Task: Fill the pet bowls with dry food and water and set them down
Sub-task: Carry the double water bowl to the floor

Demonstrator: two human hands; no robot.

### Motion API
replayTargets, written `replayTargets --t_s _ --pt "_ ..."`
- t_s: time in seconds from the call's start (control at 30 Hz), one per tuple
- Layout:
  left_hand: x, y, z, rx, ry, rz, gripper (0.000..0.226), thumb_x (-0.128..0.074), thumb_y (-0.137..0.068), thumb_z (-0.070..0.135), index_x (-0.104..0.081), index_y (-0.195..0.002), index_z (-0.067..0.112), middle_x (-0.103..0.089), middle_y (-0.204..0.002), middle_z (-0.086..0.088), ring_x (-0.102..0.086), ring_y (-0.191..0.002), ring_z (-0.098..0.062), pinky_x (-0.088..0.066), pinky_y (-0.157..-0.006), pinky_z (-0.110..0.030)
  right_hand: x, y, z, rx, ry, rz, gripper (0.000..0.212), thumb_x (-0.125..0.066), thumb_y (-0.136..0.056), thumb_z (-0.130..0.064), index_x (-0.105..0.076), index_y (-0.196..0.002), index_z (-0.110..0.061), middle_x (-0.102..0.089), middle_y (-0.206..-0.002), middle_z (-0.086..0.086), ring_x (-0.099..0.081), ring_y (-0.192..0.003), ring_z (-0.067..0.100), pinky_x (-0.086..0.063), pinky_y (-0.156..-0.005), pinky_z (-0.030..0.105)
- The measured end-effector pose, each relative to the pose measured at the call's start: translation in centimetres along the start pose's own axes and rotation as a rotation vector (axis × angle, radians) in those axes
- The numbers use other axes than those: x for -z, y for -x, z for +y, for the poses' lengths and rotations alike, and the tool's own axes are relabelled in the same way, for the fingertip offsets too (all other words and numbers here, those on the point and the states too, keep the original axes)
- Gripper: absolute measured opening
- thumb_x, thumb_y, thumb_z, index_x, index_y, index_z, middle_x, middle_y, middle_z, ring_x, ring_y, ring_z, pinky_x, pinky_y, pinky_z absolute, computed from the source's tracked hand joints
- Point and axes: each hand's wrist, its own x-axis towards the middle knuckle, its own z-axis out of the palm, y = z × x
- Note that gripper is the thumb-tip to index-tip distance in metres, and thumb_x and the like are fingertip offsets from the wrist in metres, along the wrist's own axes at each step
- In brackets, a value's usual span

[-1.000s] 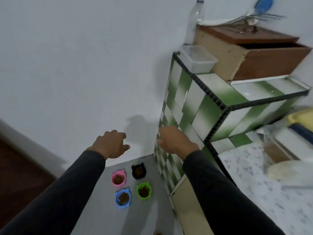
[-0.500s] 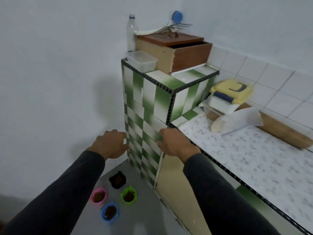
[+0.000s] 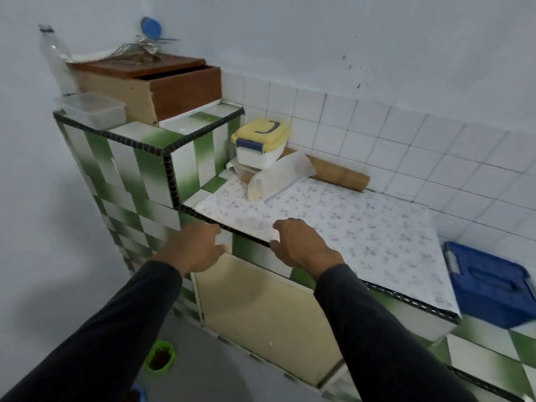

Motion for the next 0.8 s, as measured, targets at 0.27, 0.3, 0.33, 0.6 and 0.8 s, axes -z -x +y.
replayTargets --t_s 0.27,0.3,0.33,0.6,0.8 --pt "-2.8 -0.4 14.5 -0.174 -0.03 -0.009 0.058 -0.049 -0.101 0.056 -0.044 -0.151 0.026 -0.049 -0.145 -0.007 -0.049 -0.13 -0.03 -0.047 -0.103 -0.045 1.9 7.6 13.7 -0.157 -0.034 0.031 0.043 -0.05 -0.101 -0.034 -0.052 -0.138 -0.014 -0.055 -0.135 0.01 -0.053 -0.123 0.031 -0.047 -0.1 0.041" --pt "-3.2 -0.3 16.4 -0.191 -0.034 -0.013 0.058 -0.048 -0.101 0.056 -0.043 -0.152 0.027 -0.048 -0.146 -0.007 -0.048 -0.131 -0.029 -0.047 -0.104 -0.045 2.1 8.5 15.3 -0.177 -0.038 0.035 0.042 -0.05 -0.101 -0.033 -0.052 -0.138 -0.013 -0.056 -0.135 0.01 -0.053 -0.122 0.031 -0.046 -0.1 0.041" --pt "-3.6 -0.3 18.4 -0.208 -0.041 -0.023 0.058 -0.047 -0.102 0.056 -0.042 -0.152 0.028 -0.047 -0.148 -0.007 -0.046 -0.132 -0.029 -0.046 -0.104 -0.045 2.2 9.5 17.0 -0.198 -0.04 0.039 0.042 -0.05 -0.1 -0.032 -0.053 -0.138 -0.013 -0.056 -0.134 0.01 -0.054 -0.121 0.031 -0.047 -0.1 0.041" --pt "-7.2 0.1 32.8 -0.393 -0.05 -0.083 0.058 -0.046 -0.103 0.055 -0.038 -0.155 0.03 -0.041 -0.154 -0.004 -0.043 -0.137 -0.027 -0.042 -0.108 -0.043 2.7 17.2 28.9 -0.34 -0.041 0.075 0.044 -0.051 -0.099 -0.034 -0.053 -0.138 -0.012 -0.058 -0.133 0.013 -0.055 -0.12 0.033 -0.049 -0.099 0.043" --pt "-9.7 0.1 40.9 -0.531 -0.09 -0.113 0.057 -0.045 -0.104 0.054 -0.039 -0.154 0.03 -0.042 -0.152 -0.005 -0.044 -0.136 -0.028 -0.045 -0.106 -0.045 2.7 22.0 35.3 -0.499 -0.082 0.105 0.032 -0.055 -0.095 -0.029 -0.062 -0.121 -0.011 -0.064 -0.121 0.013 -0.062 -0.105 0.034 -0.054 -0.091 0.045"
